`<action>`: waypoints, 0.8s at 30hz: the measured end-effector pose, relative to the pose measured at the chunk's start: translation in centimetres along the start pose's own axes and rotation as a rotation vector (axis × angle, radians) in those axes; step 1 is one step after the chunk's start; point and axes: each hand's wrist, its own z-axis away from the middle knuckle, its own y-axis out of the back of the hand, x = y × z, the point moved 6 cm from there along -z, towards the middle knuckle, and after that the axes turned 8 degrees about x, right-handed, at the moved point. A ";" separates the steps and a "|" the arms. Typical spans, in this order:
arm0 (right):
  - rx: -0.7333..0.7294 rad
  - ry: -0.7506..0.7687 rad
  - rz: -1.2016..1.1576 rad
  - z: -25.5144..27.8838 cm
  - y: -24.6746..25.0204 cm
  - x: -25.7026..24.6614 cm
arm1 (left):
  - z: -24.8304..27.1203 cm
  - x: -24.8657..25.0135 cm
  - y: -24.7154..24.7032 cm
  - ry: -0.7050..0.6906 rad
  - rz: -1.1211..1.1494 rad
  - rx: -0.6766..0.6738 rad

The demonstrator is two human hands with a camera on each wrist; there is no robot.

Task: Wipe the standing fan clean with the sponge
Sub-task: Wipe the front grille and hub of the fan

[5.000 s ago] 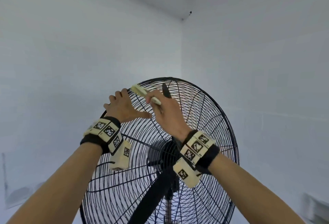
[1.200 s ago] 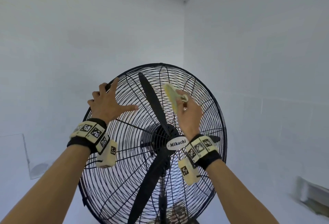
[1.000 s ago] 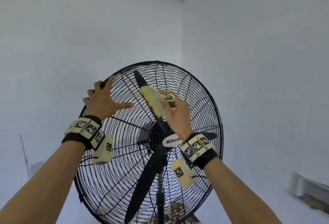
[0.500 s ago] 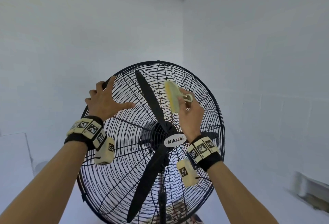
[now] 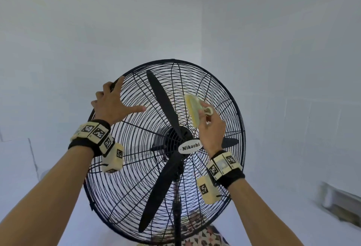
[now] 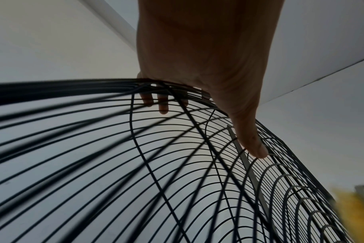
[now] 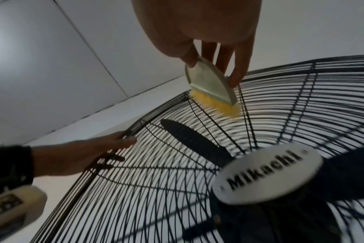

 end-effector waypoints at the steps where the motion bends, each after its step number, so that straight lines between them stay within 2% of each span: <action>1: -0.047 0.028 0.020 0.9 -0.5 0.1 | 0.0 -0.1 0.0 0.004 0.001 0.000; 3: -0.176 0.089 0.015 2.3 -1.5 -0.1 | -0.1 -0.2 -0.1 0.007 0.004 -0.003; 6: -0.334 0.093 -0.082 2.4 -1.8 -1.3 | -0.2 -0.1 -0.2 0.001 0.007 -0.002; 8: -0.275 0.057 -0.106 1.3 -1.1 -1.6 | -0.1 0.2 -0.1 -0.006 0.002 -0.001; 11: -0.067 -0.002 -0.039 0.1 -0.1 -1.1 | 0.1 0.4 0.1 -0.009 0.003 0.003; 12: -0.061 0.006 -0.021 0.5 -0.3 -1.3 | 0.1 0.4 0.1 -0.007 0.004 0.002; 16: -0.285 0.064 -0.116 2.5 -2.1 -2.6 | 0.0 0.0 0.1 -0.002 0.021 -0.001; 17: -0.294 0.043 -0.146 2.3 -2.0 -2.5 | -0.1 0.0 0.1 0.000 0.025 -0.001; 20: -0.147 -0.086 -0.187 1.1 -0.4 -1.0 | 0.0 0.4 0.0 -0.011 0.026 0.001; 22: -0.035 -0.096 -0.133 1.3 0.5 -0.3 | 0.0 0.6 0.0 -0.017 0.026 0.004; 24: -0.062 -0.058 -0.076 2.3 0.2 -0.5 | 0.1 0.6 0.0 -0.018 0.016 0.017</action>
